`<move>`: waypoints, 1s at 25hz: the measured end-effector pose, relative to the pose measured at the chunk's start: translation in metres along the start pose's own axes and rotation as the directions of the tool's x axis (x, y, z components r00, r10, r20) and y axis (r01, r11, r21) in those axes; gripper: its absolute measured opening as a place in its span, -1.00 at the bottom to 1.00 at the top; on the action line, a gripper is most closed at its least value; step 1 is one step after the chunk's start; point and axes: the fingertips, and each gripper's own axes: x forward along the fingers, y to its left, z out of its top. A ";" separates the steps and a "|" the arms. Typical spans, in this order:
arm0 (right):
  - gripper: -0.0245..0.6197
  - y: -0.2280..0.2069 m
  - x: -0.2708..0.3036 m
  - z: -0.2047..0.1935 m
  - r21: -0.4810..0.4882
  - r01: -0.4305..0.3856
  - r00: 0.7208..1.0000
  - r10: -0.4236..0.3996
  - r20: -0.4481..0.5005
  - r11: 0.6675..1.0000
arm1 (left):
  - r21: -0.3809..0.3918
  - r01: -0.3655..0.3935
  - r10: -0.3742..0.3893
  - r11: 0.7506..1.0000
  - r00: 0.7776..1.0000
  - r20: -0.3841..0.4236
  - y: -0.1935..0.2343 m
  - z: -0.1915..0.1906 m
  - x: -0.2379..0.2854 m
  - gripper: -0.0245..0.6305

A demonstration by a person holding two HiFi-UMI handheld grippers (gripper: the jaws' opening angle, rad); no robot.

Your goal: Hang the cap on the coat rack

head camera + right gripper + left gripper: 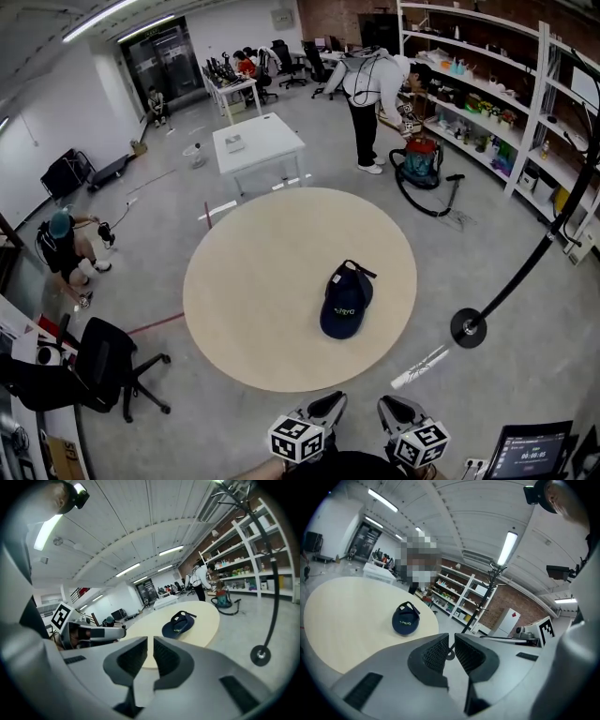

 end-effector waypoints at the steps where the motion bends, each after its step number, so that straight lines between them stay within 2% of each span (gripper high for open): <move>1: -0.80 -0.002 0.009 0.005 0.000 0.005 1.000 -0.005 -0.001 1.000 | -0.002 0.000 0.000 1.000 1.000 0.001 0.009 0.007 0.003 -0.79; 5: -0.80 -0.006 0.054 0.025 -0.016 0.011 1.000 -0.011 -0.010 1.000 | -0.011 0.004 -0.004 1.000 1.000 0.014 0.044 0.032 0.016 -0.79; 10: -0.80 0.001 0.114 0.039 -0.040 -0.024 0.998 0.022 -0.060 0.999 | -0.039 -0.016 0.017 0.999 0.999 0.028 0.095 0.056 0.020 -0.79; 17: -0.80 0.003 0.175 0.054 -0.108 -0.047 0.995 0.036 -0.095 0.993 | -0.076 -0.099 0.102 0.992 0.994 0.035 0.164 0.067 0.015 -0.79; 21: -0.80 -0.013 0.199 0.059 -0.138 -0.042 0.994 0.028 -0.102 0.990 | -0.094 -0.155 0.158 0.983 0.987 0.032 0.192 0.069 0.025 -0.79; 25: -0.80 -0.038 0.212 0.062 -0.118 -0.042 0.990 0.025 -0.141 0.992 | -0.100 -0.228 0.231 0.968 0.973 0.015 0.211 0.074 0.043 -0.79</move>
